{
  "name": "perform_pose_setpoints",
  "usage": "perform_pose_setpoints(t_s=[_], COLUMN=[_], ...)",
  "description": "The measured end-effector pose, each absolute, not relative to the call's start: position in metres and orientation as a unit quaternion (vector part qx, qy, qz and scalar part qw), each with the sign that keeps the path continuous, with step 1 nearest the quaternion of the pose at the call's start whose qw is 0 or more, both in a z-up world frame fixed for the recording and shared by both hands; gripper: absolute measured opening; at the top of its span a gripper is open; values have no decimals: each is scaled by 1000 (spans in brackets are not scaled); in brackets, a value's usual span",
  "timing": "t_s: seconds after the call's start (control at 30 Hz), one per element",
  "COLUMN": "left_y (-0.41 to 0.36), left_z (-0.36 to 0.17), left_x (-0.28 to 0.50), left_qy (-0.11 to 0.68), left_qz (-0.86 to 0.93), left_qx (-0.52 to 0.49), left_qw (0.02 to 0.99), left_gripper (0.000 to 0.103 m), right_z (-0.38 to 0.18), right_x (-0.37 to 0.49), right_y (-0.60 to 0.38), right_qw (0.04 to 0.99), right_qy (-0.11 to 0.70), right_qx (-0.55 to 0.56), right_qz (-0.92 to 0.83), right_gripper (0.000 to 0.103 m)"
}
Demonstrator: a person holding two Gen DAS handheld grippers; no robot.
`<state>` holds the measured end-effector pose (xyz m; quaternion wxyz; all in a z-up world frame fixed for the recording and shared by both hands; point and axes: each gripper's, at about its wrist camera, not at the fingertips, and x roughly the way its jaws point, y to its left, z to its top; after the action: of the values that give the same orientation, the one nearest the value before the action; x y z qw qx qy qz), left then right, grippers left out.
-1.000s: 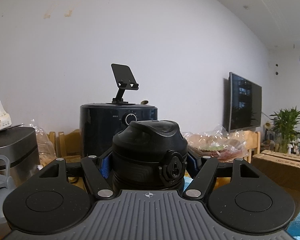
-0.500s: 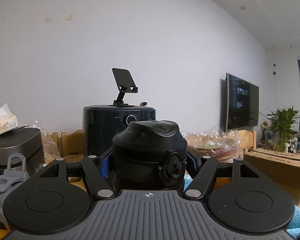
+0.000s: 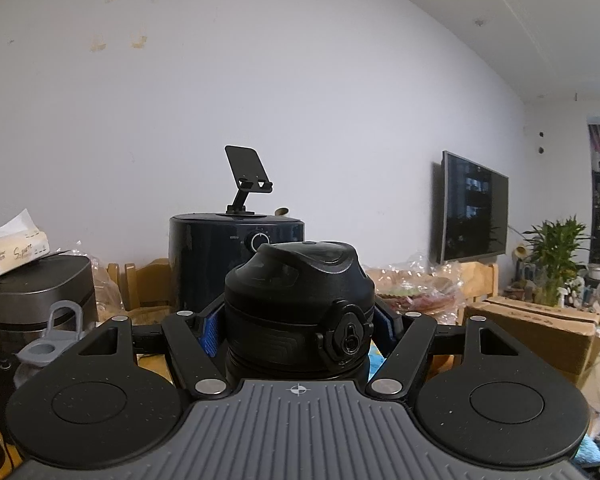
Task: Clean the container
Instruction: 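Lift the gradient bottle by its cap with the left gripper while the right holds the towel, then bring the blue towel in the right gripper toward the held bottle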
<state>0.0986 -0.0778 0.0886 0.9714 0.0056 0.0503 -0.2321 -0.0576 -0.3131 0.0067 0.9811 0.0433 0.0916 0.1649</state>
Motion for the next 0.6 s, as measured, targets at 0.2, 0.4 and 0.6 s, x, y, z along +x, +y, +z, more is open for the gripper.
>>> perform_pose_setpoints(t_s=[0.2,0.4,0.6], left_y=[-73,-66,-60], left_z=[95,99,101], left_x=[78,60,48], left_qy=[48,47,48], left_qz=[-233,-238,-231], left_qx=[12,7,10], left_qw=[971,970,972], left_gripper=[68,68,68], right_z=[6,5,4], right_x=[-60,-60,-59], right_y=[-307,-303,-300], right_qw=[980,979,978], right_qy=[92,94,96], right_qx=[42,43,42], right_qz=[171,176,181], right_gripper=[12,12,12])
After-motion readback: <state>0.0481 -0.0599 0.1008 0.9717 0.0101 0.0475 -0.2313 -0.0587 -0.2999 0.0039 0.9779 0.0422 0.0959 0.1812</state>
